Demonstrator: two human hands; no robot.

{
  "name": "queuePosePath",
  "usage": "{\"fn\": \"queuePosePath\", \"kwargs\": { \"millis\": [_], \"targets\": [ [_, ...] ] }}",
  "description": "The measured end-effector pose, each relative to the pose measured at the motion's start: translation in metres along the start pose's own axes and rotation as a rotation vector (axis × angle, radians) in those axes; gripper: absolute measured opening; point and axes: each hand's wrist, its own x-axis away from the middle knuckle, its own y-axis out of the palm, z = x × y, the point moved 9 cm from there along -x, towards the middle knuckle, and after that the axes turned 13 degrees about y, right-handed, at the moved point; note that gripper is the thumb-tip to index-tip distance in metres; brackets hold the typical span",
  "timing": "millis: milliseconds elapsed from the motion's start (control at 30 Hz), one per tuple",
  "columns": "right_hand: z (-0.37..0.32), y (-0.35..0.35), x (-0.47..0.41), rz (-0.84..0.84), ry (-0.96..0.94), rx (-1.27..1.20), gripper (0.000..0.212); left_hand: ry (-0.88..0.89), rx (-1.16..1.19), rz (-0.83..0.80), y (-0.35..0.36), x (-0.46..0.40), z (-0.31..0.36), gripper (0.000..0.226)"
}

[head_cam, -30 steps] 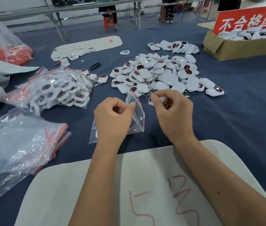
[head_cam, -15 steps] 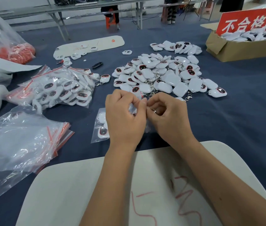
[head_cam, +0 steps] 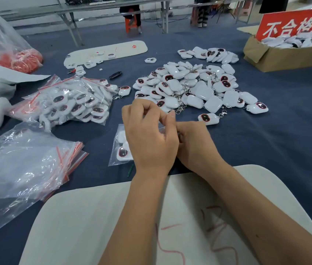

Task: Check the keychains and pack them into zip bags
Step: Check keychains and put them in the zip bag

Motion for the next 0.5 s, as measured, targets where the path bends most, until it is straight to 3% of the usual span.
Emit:
{"fn": "queuePosePath", "kwargs": {
  "millis": [67,167,233,333,367,400,500],
  "targets": [
    [0.003,0.011,0.0,-0.117,-0.014,0.137,0.017,-0.016,0.01,-0.017,0.004,0.001,-0.001,0.028],
    [0.003,0.015,0.003,-0.232,0.055,-0.142,0.026,-0.072,0.022,-0.011,0.007,0.005,-0.004,0.029],
    [0.005,-0.006,0.0,-0.036,0.102,-0.252,0.028,-0.137,0.04,0.0,0.009,0.009,-0.005,0.028],
    [0.014,-0.055,0.007,0.479,0.155,-0.001,0.02,-0.137,0.071,-0.104,0.024,0.015,0.004,0.019],
    [0.017,-0.064,0.009,0.566,0.21,0.132,0.022,-0.124,0.089,-0.165,0.031,0.017,0.006,0.016],
    [0.022,-0.067,0.007,0.572,0.271,0.261,0.027,-0.123,0.113,-0.233,0.039,0.02,0.006,0.014],
    [0.045,-0.052,-0.004,0.327,0.439,0.457,0.046,-0.152,0.132,-0.484,0.065,0.033,-0.002,0.015]
  ]
}}
